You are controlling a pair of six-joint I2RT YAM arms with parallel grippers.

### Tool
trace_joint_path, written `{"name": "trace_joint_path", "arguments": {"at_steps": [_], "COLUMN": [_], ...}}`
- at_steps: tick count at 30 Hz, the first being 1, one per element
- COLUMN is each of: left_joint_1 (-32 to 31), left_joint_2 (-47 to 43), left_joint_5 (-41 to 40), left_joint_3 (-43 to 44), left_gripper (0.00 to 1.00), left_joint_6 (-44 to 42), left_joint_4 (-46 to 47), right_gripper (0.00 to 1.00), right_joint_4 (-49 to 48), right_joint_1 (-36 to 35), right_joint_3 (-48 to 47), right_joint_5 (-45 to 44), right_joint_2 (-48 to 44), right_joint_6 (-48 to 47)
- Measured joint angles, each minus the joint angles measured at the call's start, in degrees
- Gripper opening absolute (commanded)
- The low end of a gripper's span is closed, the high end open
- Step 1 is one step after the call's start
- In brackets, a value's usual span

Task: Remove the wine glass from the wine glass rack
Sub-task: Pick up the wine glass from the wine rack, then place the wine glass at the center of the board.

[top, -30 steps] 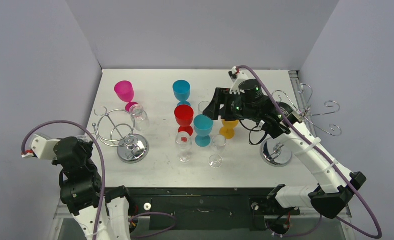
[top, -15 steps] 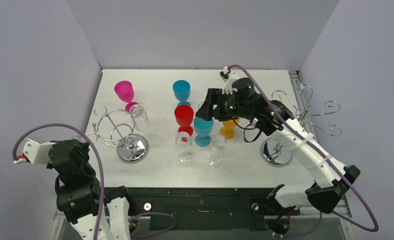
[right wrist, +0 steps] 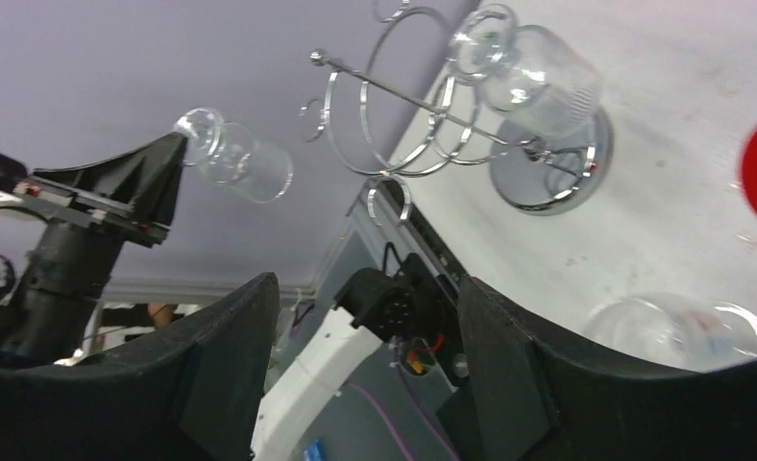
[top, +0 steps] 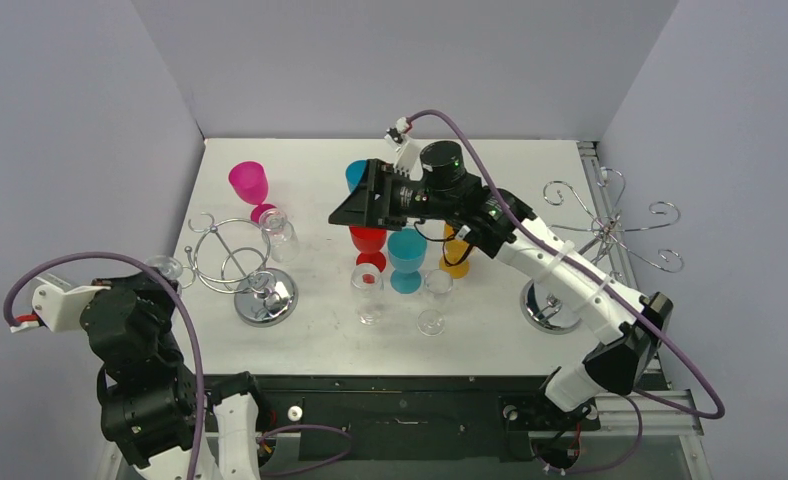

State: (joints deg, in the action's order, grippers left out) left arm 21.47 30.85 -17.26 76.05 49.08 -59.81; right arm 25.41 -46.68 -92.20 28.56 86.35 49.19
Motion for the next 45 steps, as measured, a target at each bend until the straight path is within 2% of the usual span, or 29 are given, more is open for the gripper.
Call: {"name": "trace_joint_path", "arguments": {"at_steps": [14, 28, 36, 45], "left_joint_1": [0.0, 0.0, 0.0, 0.0], "left_joint_2": [1.1, 2.0, 2.1, 2.2], "left_joint_5": [9.3, 16.0, 20.5, 26.4], "left_joint_3": [6.8, 9.0, 9.2, 9.3], "left_gripper": [0.00, 0.00, 0.00, 0.00], "left_joint_6": [4.6, 7.4, 8.5, 9.7], "left_joint_4": [-4.4, -6.1, -6.2, -6.1], "right_gripper": [0.64, 0.55, 0.47, 0.43], "right_joint_4": [-21.8, -40.3, -45.3, -47.2], "right_joint_1": [-5.0, -12.2, -13.4, -14.5], "right_joint_3": [-3.3, -3.3, -4.3, -5.1], "right_joint_5": [9.7, 14.2, 14.3, 13.9], "right_joint_2": [8.2, 17.2, 21.1, 21.4], "right_joint_6": [17.5, 34.8, 41.2, 43.6]}}
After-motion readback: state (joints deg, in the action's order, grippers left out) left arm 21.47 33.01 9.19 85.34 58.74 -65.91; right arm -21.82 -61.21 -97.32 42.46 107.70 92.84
